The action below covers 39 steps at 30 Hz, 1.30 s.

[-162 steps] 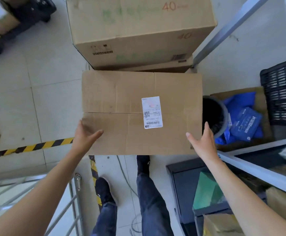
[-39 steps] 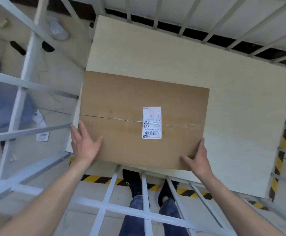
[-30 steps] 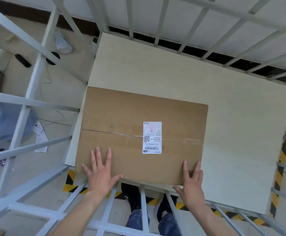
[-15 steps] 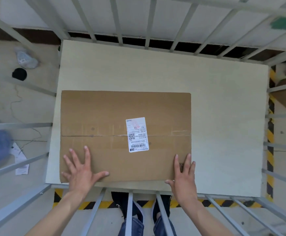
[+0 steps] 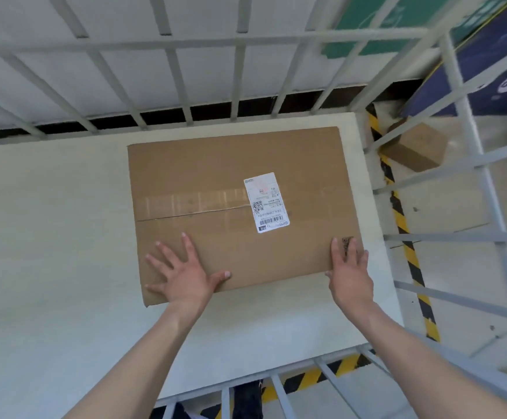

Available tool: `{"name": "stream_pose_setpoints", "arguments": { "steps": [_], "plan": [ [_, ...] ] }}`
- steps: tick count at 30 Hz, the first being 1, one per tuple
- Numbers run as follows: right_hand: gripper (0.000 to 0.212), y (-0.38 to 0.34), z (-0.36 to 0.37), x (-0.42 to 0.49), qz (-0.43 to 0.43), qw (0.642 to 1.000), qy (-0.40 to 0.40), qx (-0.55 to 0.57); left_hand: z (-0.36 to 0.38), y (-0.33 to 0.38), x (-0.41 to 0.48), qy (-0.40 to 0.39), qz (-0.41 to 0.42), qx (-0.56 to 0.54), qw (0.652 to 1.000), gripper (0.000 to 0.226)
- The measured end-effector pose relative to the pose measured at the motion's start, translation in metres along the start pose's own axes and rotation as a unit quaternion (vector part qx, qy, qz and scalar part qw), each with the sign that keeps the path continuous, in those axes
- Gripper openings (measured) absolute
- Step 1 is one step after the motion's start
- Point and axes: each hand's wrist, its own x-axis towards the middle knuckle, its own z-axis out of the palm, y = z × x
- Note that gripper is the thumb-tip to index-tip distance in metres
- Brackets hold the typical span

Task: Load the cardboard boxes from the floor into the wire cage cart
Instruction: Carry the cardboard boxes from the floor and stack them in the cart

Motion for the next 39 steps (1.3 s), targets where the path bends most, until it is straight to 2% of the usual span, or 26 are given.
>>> {"name": "stream_pose_setpoints", "arguments": {
  "steps": [2,7,14,19,25,28,32,39],
  "plan": [
    [0.086,0.006,-0.013,0.015,0.002,1.0,0.022,0.01,-0.001,0.041,0.007,0.011,0.005,-0.011,1.0,0.14],
    [0.075,-0.014,-0.024,0.036,-0.095,0.992,-0.004,0.078,-0.005,0.121,0.022,0.032,0.03,-0.008,0.999,0.136],
    [0.084,-0.006,-0.056,0.091,-0.046,0.992,-0.039,0.108,-0.034,0.182,0.043,0.028,0.101,0.066,0.992,0.105],
    [0.089,0.019,-0.075,0.117,-0.05,0.991,-0.063,0.103,-0.044,0.205,0.047,0.024,0.142,0.144,0.979,0.101],
    [0.099,0.024,-0.068,0.116,-0.051,0.989,-0.073,0.115,-0.035,0.204,0.048,0.042,0.15,0.147,0.977,0.093],
    [0.092,0.026,-0.078,0.117,-0.047,0.988,-0.068,0.134,-0.042,0.202,0.052,0.009,0.159,0.141,0.977,0.095],
    [0.079,0.025,-0.095,0.093,-0.044,0.993,-0.047,0.099,-0.064,0.179,0.043,-0.031,0.199,0.098,0.975,0.085],
    [0.08,0.005,-0.144,-0.006,-0.053,0.993,-0.03,0.105,-0.136,0.13,-0.04,0.015,0.235,0.186,0.954,0.088]
  ]
}}
